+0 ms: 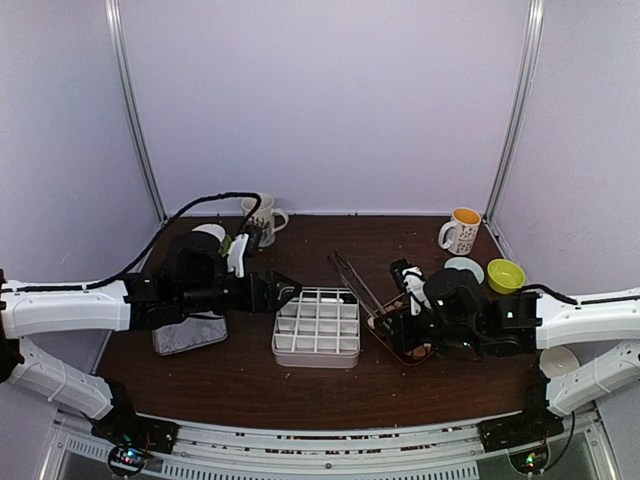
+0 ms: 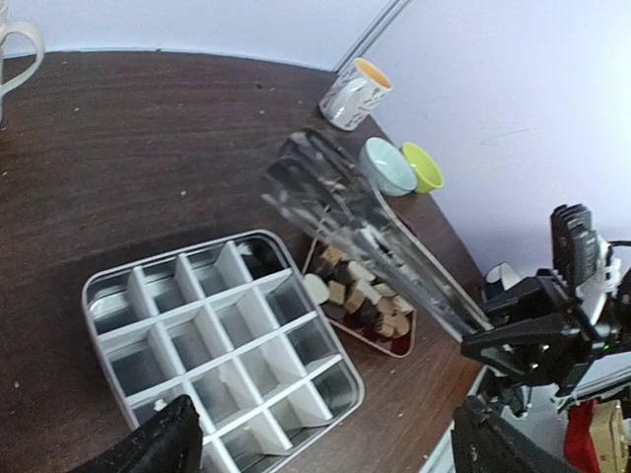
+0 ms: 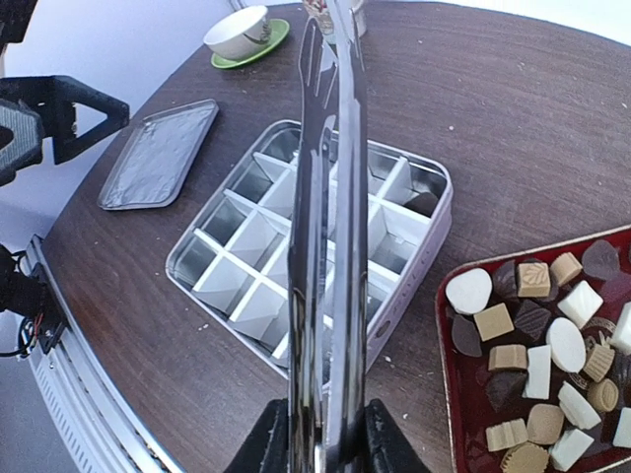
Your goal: Pack the chocolate
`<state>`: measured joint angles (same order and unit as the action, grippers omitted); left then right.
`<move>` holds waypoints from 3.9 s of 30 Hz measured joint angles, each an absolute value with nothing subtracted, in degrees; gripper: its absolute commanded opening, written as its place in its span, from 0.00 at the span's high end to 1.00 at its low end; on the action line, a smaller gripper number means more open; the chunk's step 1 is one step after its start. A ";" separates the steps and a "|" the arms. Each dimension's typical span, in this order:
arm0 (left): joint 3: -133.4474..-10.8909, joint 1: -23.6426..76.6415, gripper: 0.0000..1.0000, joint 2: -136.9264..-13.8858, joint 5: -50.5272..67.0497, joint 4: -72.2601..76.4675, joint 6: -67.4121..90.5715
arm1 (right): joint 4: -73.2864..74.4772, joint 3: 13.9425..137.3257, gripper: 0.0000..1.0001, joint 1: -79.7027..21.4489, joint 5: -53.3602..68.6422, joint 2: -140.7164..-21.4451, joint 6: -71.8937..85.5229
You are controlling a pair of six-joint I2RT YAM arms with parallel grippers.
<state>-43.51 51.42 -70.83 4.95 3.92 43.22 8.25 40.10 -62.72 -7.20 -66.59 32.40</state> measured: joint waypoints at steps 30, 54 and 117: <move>-45.69 52.25 0.34 -86.59 10.09 27.51 69.97 | -0.62 44.12 0.74 -65.87 2.33 -72.29 25.61; -45.21 53.25 0.63 -86.63 6.09 33.54 74.70 | 0.69 45.60 0.54 -68.88 -4.71 -74.43 19.92; -43.92 53.93 0.65 -83.15 1.13 31.55 74.94 | -2.09 38.74 0.06 -75.24 -23.22 -63.09 14.20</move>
<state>-43.92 53.93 -83.15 1.13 31.55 74.94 -2.09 38.74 -75.24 -23.22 -63.09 14.20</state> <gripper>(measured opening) 0.351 0.942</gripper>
